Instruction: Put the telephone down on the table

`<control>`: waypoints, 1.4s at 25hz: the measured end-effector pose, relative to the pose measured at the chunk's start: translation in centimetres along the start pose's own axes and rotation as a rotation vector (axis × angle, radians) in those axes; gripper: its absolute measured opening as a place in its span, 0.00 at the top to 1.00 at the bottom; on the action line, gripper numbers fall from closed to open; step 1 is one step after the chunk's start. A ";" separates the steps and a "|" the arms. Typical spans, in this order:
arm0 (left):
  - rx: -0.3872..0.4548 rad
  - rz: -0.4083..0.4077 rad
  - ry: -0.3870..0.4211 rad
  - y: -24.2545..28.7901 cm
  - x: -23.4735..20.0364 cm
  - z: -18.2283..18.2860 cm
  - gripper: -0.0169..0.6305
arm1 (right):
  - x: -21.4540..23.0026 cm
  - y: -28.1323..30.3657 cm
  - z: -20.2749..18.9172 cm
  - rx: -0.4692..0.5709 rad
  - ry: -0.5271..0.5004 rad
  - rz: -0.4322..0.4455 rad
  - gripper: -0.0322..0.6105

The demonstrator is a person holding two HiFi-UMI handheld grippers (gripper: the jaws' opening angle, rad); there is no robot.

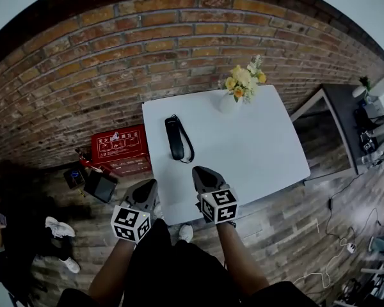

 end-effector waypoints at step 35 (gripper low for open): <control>0.056 -0.122 0.023 -5.1 -2.2 2.7 0.95 | -4.4 -12.7 2.8 0.225 0.111 -0.092 0.92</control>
Point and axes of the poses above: the fingertips, and each gripper's own axes: y forward along the fingers, x to its right, z out of its top, the point moved 10 cm from there along -y, backward along the fingers, and after that the axes turned 4 degrees about x, right-handed, at the moved point
